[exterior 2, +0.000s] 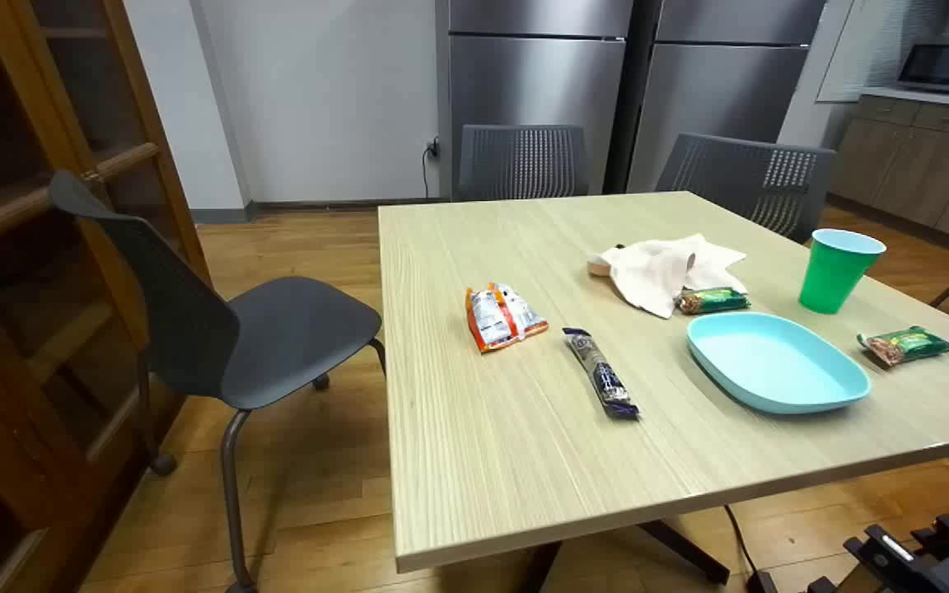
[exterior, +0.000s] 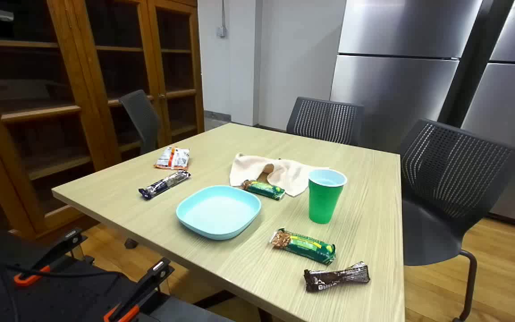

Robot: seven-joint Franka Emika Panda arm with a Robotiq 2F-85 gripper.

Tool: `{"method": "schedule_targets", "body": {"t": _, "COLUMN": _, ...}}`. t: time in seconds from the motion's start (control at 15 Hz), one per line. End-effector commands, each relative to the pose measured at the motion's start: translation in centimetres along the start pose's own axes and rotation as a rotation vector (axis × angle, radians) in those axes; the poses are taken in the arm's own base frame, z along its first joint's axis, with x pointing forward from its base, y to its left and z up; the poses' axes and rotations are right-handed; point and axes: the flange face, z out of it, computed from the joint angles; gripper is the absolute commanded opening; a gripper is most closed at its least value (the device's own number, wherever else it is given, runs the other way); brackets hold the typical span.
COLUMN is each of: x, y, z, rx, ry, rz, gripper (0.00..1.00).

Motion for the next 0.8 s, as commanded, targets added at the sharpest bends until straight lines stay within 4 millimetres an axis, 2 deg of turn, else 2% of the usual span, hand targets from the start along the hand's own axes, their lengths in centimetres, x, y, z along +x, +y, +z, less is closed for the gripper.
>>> {"method": "schedule_targets", "body": {"t": 0.0, "x": 0.0, "y": 0.0, "z": 0.0, "rx": -0.001, "ry": -0.001, "rz": 0.000, "gripper": 1.00}}
{"method": "schedule_targets", "body": {"t": 0.27, "x": 0.0, "y": 0.0, "z": 0.0, "rx": -0.001, "ry": -0.001, "rz": 0.000, "gripper": 1.00}}
{"method": "schedule_targets", "body": {"t": 0.4, "x": 0.8, "y": 0.2, "z": -0.6, "rx": 0.020, "ry": 0.036, "rz": 0.003, "gripper": 1.00}}
{"method": "schedule_targets", "body": {"t": 0.53, "x": 2.4, "y": 0.6, "z": -0.7, "rx": 0.048, "ry": 0.072, "rz": 0.010, "gripper": 1.00}}
{"method": "schedule_targets", "body": {"t": 0.73, "x": 5.3, "y": 1.1, "z": 0.5, "rx": 0.056, "ry": 0.121, "rz": 0.007, "gripper": 1.00}}
